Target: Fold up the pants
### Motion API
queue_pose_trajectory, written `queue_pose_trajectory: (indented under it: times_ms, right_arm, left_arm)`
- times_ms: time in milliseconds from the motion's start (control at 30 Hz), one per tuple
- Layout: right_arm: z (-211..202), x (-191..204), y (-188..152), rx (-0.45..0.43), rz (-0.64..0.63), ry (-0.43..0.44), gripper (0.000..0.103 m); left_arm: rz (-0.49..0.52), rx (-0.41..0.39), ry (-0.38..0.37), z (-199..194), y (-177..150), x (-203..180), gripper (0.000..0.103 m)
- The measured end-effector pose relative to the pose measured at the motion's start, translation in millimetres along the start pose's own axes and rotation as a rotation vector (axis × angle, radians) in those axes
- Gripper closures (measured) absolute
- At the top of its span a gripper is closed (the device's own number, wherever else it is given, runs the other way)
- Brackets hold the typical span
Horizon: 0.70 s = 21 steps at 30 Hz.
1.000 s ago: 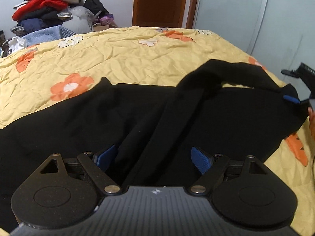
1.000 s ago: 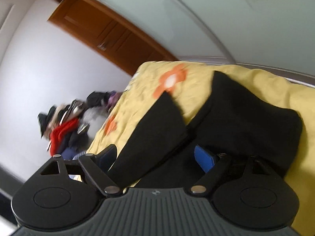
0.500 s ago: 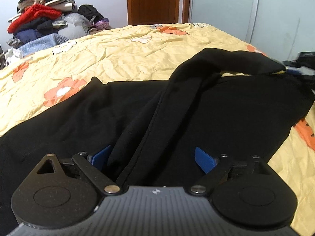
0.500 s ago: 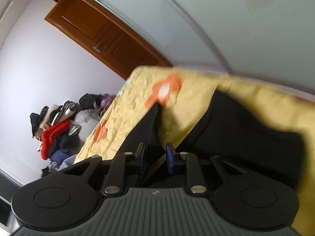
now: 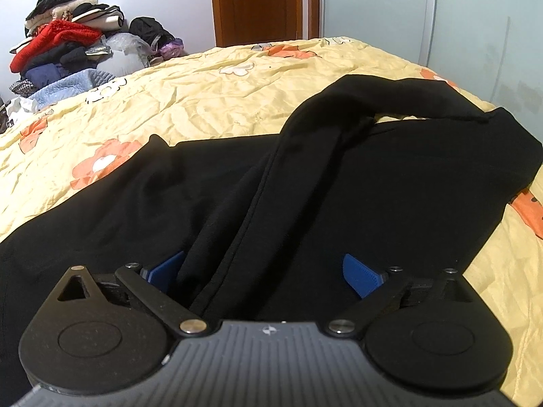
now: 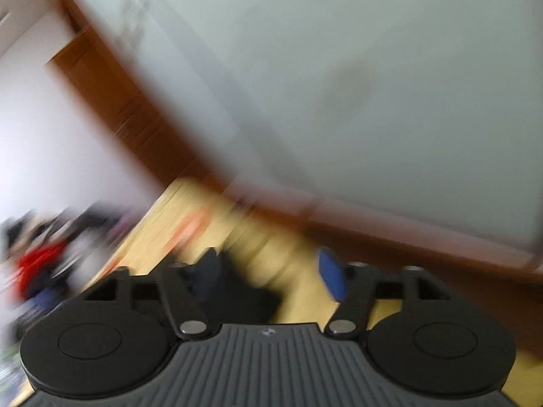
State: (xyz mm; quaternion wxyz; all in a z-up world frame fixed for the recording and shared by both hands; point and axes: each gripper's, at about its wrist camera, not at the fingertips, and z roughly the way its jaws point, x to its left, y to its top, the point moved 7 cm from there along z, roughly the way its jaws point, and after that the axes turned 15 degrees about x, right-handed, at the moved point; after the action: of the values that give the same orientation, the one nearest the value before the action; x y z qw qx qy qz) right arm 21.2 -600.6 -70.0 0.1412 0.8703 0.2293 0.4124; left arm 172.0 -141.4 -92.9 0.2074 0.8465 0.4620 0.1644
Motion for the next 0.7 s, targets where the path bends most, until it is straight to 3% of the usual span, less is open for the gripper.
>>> queue_pose_trajectory:
  times_ms: [133, 233, 333, 533, 567, 600, 633, 667, 700]
  right_arm:
    - [37.8, 51.6, -26.6, 0.17, -0.118, 0.159, 0.032]
    - [78.6, 77.1, -35.8, 0.244, -0.024, 0.261, 0.032]
    - [114.7, 69.8, -31.5, 0.218, 0.134, 0.249, 0.034]
    - [140.5, 88.9, -14.2, 0.158, 0.148, 0.273, 0.032]
    - [141.7, 88.1, -13.4, 0.155, 0.148, 0.268, 0.04]
    - [149.6, 91.2, -10.3, 0.145, 0.143, 0.266, 0.067]
    - [151.8, 90.9, -8.1, 0.144, 0.139, 0.254, 0.08]
    - [158.3, 91.9, -6.8, 0.146, 0.14, 0.241, 0.092]
    - [154.8, 89.4, -7.3, 0.135, 0.141, 0.25, 0.093]
  left_arm:
    - [-0.004, -0.005, 0.01, 0.8, 0.1, -2.1, 0.0]
    - [0.002, -0.004, 0.013, 0.2, -0.1, -2.6, 0.0]
    - [0.002, -0.004, 0.004, 0.0, -0.3, -1.8, 0.0]
    - [0.024, -0.029, 0.019, -0.2, -0.7, -5.0, 0.001]
    - [0.024, -0.036, 0.02, -0.8, -0.7, -5.4, 0.002]
    - [0.026, -0.043, 0.022, -1.3, -0.7, -5.7, 0.002]
    - [0.031, -0.049, 0.025, -1.7, -0.9, -6.1, 0.004]
    - [0.034, -0.056, 0.028, -2.4, -1.1, -6.3, 0.005]
    - [0.039, -0.067, 0.032, -3.4, -1.1, -6.5, 0.006]
